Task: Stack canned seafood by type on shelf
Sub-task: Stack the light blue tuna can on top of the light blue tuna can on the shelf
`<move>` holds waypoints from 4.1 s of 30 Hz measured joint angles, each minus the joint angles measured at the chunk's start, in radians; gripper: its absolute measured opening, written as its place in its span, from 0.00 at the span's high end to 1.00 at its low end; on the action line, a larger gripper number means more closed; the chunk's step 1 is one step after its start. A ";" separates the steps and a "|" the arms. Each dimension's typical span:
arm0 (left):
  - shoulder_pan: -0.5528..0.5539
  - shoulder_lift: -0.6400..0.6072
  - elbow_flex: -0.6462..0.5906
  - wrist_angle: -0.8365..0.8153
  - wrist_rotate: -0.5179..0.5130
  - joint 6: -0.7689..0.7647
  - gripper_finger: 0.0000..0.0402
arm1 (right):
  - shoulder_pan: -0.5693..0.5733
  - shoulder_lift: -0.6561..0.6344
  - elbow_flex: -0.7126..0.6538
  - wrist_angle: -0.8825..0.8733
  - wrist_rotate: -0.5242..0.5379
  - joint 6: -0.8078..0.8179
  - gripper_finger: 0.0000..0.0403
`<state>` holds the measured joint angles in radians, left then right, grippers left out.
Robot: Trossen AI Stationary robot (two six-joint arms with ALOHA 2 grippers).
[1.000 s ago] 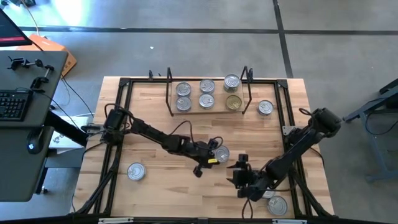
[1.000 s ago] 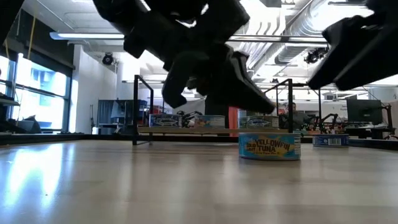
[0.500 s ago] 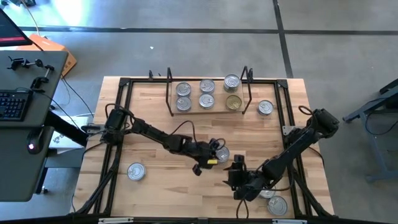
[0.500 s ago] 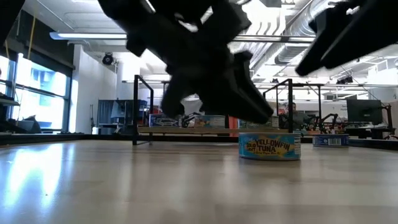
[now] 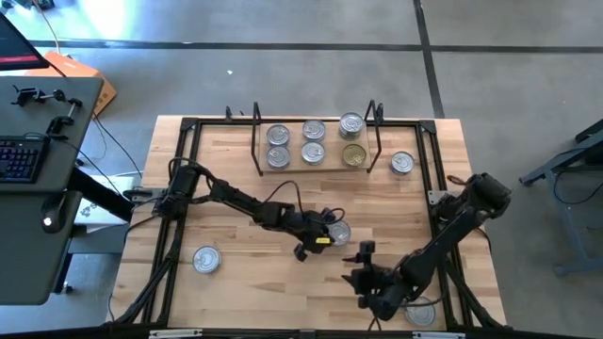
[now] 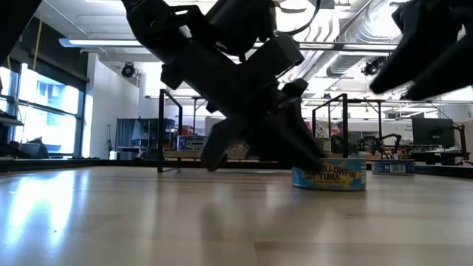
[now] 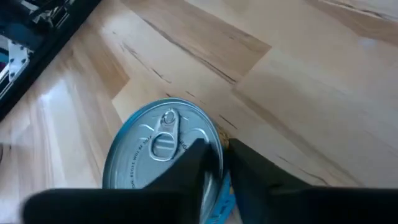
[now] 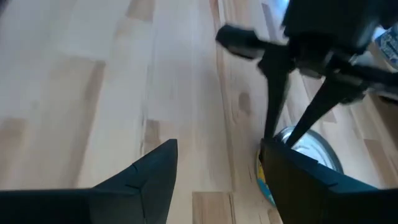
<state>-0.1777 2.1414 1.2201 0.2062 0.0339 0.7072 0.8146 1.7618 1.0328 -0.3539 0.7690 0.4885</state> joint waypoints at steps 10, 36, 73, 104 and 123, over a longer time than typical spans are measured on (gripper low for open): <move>-0.005 -0.059 -0.008 -0.045 0.010 -0.196 0.99 | -0.017 0.066 0.000 -0.013 0.047 -0.020 0.45; -0.011 -0.140 -0.007 -0.058 0.051 -0.437 1.00 | -0.156 0.164 0.000 0.023 0.117 -0.261 0.46; -0.240 -0.572 -0.754 0.316 -0.473 -0.884 0.94 | -0.769 -0.043 0.149 0.176 -0.051 -0.898 0.70; -0.255 -0.571 -0.769 0.225 -0.578 -1.037 0.94 | -1.184 0.133 0.197 0.336 -0.261 -1.411 0.41; -0.255 -0.571 -0.769 0.227 -0.571 -1.039 0.94 | -1.181 0.067 0.197 0.252 -0.321 -1.337 0.38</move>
<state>-0.4332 1.5703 0.4507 0.4332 -0.5367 -0.3321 -0.3660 1.8286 1.2297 -0.1016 0.4482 -0.8486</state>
